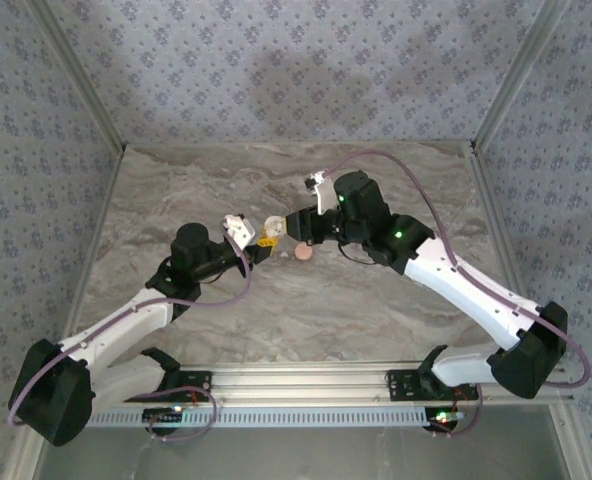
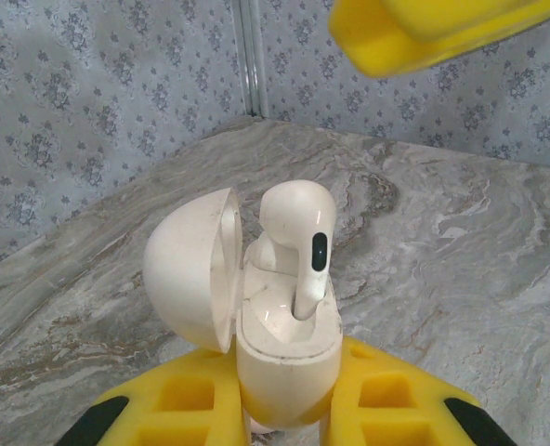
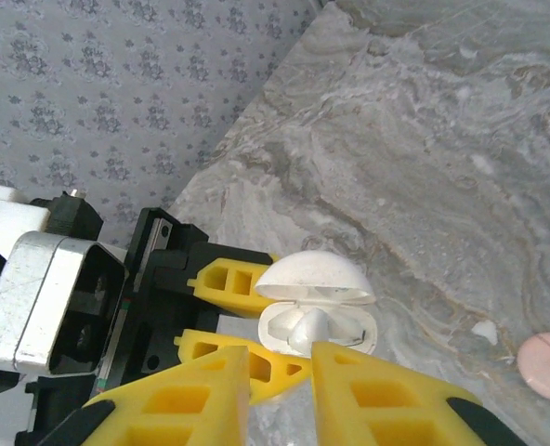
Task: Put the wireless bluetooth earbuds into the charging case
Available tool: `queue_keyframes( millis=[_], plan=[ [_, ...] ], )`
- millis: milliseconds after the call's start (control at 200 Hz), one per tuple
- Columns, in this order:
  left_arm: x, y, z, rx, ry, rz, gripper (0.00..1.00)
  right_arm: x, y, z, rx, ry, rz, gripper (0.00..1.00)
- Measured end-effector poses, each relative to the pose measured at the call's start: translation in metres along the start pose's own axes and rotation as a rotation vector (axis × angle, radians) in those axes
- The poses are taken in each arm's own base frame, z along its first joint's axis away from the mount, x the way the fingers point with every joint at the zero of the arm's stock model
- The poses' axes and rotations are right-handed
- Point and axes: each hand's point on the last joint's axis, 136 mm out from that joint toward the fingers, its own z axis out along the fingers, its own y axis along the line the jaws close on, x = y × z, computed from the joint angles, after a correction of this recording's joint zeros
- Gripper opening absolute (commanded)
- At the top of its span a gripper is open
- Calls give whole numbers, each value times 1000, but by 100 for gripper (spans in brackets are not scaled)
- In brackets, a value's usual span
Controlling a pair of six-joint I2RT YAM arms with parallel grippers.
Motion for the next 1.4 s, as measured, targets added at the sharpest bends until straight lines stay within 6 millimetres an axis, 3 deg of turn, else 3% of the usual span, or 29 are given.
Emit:
queue_keyframes(
  millis=[540, 1399],
  plan=[
    [0, 0, 0, 0, 0, 0, 13, 19, -16, 17, 16, 62, 55, 16],
    [3, -1, 0, 5, 13, -7, 13, 23, -19, 31, 1, 80, 59, 16]
  ],
)
